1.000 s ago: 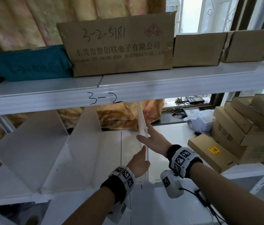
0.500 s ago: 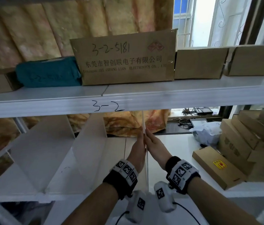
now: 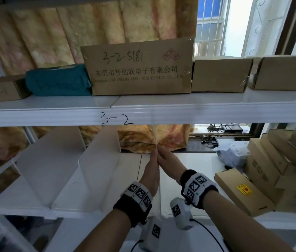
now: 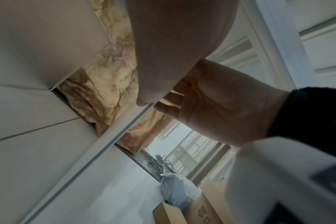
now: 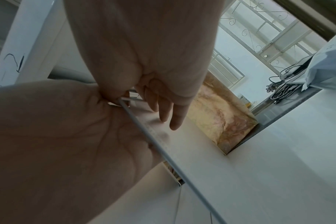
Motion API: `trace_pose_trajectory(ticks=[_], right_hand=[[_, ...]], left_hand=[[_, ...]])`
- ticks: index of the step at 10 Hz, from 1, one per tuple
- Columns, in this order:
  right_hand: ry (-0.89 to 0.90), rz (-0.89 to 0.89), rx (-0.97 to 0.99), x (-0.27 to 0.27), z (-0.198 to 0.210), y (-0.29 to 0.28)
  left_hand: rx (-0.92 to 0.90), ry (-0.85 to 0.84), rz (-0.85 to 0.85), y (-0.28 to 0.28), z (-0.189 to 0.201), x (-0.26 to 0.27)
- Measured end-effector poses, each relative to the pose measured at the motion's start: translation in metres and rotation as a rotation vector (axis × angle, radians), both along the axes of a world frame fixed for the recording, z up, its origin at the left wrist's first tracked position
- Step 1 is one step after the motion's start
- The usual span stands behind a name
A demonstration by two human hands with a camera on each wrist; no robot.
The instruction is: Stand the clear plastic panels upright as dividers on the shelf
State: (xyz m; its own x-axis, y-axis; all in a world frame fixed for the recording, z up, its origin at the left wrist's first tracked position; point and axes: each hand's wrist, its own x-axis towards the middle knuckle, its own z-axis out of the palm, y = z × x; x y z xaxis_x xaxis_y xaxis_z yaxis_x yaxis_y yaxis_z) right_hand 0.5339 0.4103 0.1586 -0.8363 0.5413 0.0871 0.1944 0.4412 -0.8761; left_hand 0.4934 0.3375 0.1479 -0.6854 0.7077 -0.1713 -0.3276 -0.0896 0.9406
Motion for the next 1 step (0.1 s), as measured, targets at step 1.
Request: trace_pose_trajectory(ticks=[1], right_hand=[[0.026,-0.022,-0.018,0.0007,-0.0023,0.0054]], left_hand=[[-0.076,0.064,-0.063,-0.0004,0.0028,0.0008]])
